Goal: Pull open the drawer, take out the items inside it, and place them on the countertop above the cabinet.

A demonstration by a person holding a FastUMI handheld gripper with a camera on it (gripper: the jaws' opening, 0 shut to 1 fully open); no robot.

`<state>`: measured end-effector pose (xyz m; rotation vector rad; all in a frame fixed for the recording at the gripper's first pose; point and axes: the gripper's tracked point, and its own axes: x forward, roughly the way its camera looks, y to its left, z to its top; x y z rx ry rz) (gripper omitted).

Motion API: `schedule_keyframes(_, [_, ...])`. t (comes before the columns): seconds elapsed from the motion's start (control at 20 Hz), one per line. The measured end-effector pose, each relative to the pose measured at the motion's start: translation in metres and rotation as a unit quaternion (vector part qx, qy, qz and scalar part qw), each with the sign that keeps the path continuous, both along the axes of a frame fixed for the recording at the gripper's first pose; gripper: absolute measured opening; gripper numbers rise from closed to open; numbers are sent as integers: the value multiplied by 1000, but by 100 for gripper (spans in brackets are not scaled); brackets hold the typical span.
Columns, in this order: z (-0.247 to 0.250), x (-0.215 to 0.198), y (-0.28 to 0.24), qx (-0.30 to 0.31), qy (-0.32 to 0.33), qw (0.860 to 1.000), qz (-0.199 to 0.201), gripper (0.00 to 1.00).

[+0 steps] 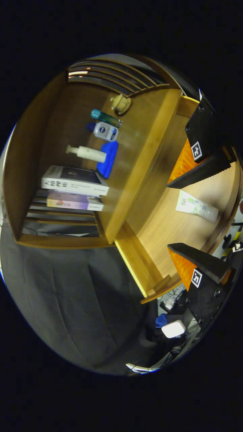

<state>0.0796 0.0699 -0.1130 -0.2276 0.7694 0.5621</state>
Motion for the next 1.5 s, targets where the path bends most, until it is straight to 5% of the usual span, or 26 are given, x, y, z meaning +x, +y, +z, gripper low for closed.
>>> schedule_keyframes(0.45, [-85, -1, -8, -78, 121, 986, 81, 100])
schedule_keyframes(0.55, [-82, 0, -8, -69, 148, 983, 78, 87])
schedule_keyframes(1.15, [-125, 3, -31, -154, 230, 956, 95, 86])
schedule_keyframes(1.5, [-136, 1, -34, -186, 231, 948, 112, 57])
